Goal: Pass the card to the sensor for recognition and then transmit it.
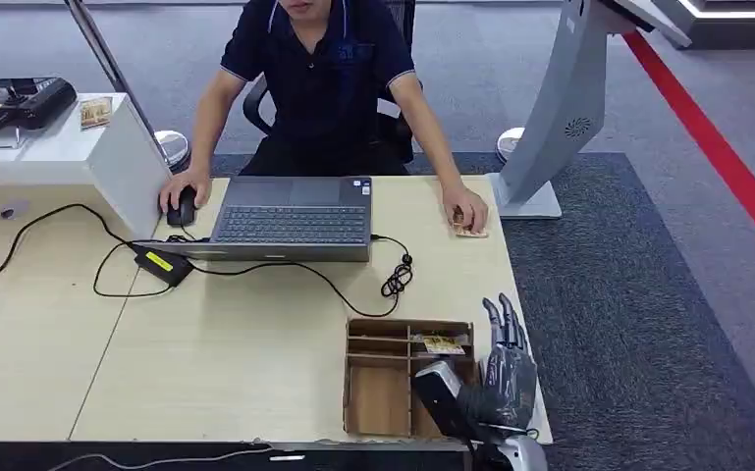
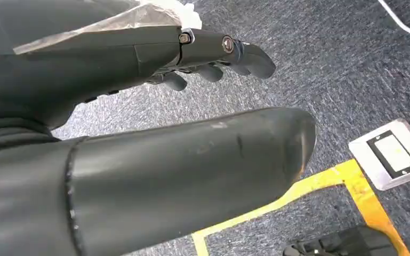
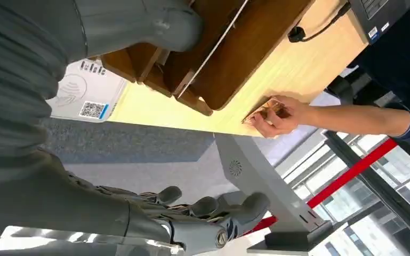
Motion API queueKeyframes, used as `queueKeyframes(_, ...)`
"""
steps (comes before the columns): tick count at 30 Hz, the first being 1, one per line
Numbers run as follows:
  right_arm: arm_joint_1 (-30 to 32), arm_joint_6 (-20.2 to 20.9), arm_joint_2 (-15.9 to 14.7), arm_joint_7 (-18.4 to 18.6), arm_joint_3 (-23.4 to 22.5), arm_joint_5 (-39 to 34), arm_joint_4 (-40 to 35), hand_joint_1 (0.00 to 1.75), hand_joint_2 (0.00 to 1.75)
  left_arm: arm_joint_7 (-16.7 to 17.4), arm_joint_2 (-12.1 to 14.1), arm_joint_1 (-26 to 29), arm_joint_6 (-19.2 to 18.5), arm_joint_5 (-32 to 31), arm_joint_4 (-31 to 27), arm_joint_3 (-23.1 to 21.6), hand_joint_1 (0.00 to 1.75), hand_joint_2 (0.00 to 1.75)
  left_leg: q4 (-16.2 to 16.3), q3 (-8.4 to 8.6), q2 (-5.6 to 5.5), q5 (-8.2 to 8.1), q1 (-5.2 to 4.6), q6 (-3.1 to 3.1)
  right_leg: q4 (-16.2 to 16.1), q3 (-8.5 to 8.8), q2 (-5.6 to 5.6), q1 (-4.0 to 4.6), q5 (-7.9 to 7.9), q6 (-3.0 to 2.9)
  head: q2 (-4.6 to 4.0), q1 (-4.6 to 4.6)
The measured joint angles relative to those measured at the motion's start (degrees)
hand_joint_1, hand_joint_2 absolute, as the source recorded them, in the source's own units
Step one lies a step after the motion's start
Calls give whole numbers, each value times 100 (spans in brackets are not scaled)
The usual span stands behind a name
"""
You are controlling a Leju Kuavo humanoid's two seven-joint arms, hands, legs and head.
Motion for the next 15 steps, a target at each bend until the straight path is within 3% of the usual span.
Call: queueKeyframes(15,-1,0,2,0,-2,0,24,33,175,0,0,0,0,4,0,0,0,0,0,0,0,0,0,0,0,0,0,0,0,0,0,0)
